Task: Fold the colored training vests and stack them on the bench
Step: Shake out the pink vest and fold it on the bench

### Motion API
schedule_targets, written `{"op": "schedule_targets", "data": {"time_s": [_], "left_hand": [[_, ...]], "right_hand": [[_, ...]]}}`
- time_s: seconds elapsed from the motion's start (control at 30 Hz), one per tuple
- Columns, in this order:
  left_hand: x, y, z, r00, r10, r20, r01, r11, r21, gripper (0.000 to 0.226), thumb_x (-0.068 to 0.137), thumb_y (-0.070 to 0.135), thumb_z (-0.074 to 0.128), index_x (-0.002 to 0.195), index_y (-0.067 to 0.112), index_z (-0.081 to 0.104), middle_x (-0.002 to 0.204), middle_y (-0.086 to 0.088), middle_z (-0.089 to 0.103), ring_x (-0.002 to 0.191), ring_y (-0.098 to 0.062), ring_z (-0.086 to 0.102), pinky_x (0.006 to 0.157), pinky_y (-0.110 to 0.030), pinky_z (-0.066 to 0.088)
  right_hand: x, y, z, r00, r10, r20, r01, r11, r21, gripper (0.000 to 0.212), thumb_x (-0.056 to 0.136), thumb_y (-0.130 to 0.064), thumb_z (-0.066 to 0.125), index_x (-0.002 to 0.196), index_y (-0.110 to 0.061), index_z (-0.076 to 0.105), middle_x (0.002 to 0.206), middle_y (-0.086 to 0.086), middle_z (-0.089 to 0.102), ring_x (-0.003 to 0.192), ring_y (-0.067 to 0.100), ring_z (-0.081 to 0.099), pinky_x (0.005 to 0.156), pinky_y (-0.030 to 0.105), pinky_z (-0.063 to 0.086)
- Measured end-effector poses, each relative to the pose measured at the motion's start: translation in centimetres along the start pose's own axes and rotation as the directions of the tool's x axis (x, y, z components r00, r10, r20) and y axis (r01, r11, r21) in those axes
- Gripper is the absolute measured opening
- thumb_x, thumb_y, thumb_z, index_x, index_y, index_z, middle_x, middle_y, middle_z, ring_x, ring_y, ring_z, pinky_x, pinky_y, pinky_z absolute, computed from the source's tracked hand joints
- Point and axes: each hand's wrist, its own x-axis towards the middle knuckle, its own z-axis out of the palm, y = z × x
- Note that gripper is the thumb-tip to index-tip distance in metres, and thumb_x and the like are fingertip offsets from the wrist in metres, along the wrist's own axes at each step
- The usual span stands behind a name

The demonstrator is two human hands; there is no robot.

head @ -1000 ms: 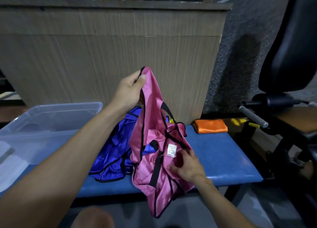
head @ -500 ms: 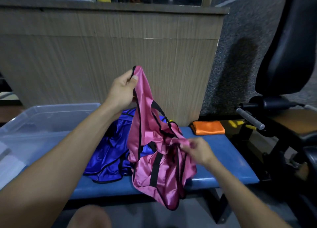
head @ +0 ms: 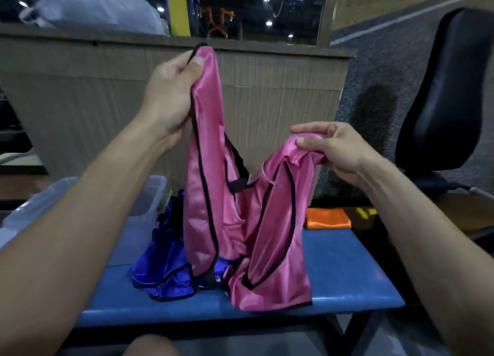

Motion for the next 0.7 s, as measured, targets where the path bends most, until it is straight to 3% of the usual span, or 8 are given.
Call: {"op": "schedule_targets", "data": {"time_s": [0.1, 0.2, 0.3, 0.37, 0.43, 0.5, 0.57, 0.7], "left_hand": [[-0.1, -0.5, -0.4, 0.992, -0.104, 0.067, 0.096, 0.989, 0.110, 0.025, 0.105, 0.019, 0.053, 0.124, 0.014, 0.068, 0.097, 0.004, 0.075, 0.083, -0.006, 0.069, 0.080, -0.025, 0.054], [-0.8, -2.8, -0.5, 0.952, -0.268, 0.146, 0.242, 0.954, 0.174, 0.022, 0.105, 0.009, 0.050, 0.102, 0.012, 0.072, 0.078, 0.000, 0.071, 0.067, -0.010, 0.065, 0.071, -0.026, 0.052], [-1.5, -4.8, -0.6, 0.922, -0.338, 0.187, 0.317, 0.939, 0.135, 0.030, 0.104, -0.003, 0.043, 0.103, 0.011, 0.069, 0.096, -0.009, 0.071, 0.081, -0.013, 0.063, 0.080, -0.027, 0.050], [-2.2, -5.4, -0.4, 0.908, -0.357, 0.219, 0.323, 0.930, 0.176, 0.032, 0.103, -0.004, 0.043, 0.111, 0.012, 0.070, 0.110, -0.011, 0.072, 0.091, -0.013, 0.065, 0.083, -0.022, 0.052], [-3.2, -5.4, 0.0, 0.876, -0.360, 0.322, 0.291, 0.925, 0.243, 0.027, 0.103, 0.006, 0.050, 0.121, 0.014, 0.069, 0.116, -0.004, 0.073, 0.102, -0.011, 0.066, 0.090, -0.019, 0.050], [-4.3, -5.3, 0.5, 0.782, -0.359, 0.509, 0.245, 0.929, 0.279, 0.030, 0.102, 0.018, 0.058, 0.131, 0.016, 0.065, 0.123, 0.003, 0.072, 0.115, -0.007, 0.065, 0.099, -0.020, 0.049], [-4.9, -5.8, 0.7, 0.729, -0.350, 0.588, 0.214, 0.933, 0.291, 0.029, 0.100, 0.017, 0.063, 0.128, 0.009, 0.066, 0.122, -0.002, 0.073, 0.113, -0.009, 0.066, 0.100, -0.022, 0.050], [-3.9, -6.5, -0.6, 0.851, -0.210, 0.482, -0.013, 0.908, 0.419, 0.014, 0.096, 0.009, 0.067, 0.101, -0.002, 0.072, 0.093, -0.008, 0.073, 0.083, -0.007, 0.062, 0.079, -0.019, 0.048]], "right_hand": [[-0.4, -0.3, 1.2, 0.998, -0.033, 0.049, 0.031, 0.998, 0.052, 0.015, 0.092, -0.006, 0.069, 0.102, -0.014, 0.076, 0.077, 0.000, 0.073, 0.061, 0.007, 0.064, 0.055, 0.019, 0.053], [-0.5, 0.0, 2.4, 0.996, -0.055, 0.067, 0.053, 0.998, 0.030, 0.009, 0.095, -0.012, 0.066, 0.098, -0.011, 0.075, 0.073, -0.002, 0.071, 0.059, 0.006, 0.061, 0.054, 0.018, 0.051], [-0.3, 0.4, 3.1, 0.987, -0.161, 0.019, 0.163, 0.980, -0.115, 0.011, 0.098, -0.014, 0.065, 0.095, -0.009, 0.074, 0.068, -0.005, 0.069, 0.056, 0.004, 0.060, 0.051, 0.016, 0.046], [0.0, 0.5, 3.7, 0.973, -0.233, 0.012, 0.231, 0.959, -0.166, 0.011, 0.099, -0.012, 0.064, 0.097, -0.006, 0.074, 0.073, -0.006, 0.071, 0.063, 0.003, 0.062, 0.057, 0.016, 0.048], [0.2, 0.3, 4.4, 0.954, -0.293, 0.058, 0.298, 0.928, -0.225, 0.011, 0.098, -0.011, 0.066, 0.101, -0.006, 0.075, 0.086, -0.002, 0.075, 0.078, 0.006, 0.065, 0.071, 0.020, 0.053], [0.3, -0.2, 5.3, 0.931, -0.332, 0.151, 0.362, 0.894, -0.264, 0.012, 0.096, -0.011, 0.069, 0.105, -0.006, 0.075, 0.095, 0.002, 0.076, 0.087, 0.010, 0.068, 0.082, 0.025, 0.056], [0.2, -0.8, 6.0, 0.913, -0.341, 0.222, 0.398, 0.864, -0.309, 0.014, 0.094, -0.013, 0.072, 0.107, -0.008, 0.076, 0.097, 0.000, 0.077, 0.090, 0.008, 0.069, 0.084, 0.024, 0.055], [-0.2, -1.0, 5.7, 0.935, -0.256, 0.245, 0.320, 0.907, -0.275, 0.026, 0.084, -0.018, 0.081, 0.107, -0.008, 0.075, 0.079, 0.000, 0.071, 0.076, 0.010, 0.065, 0.076, 0.024, 0.053]]}}
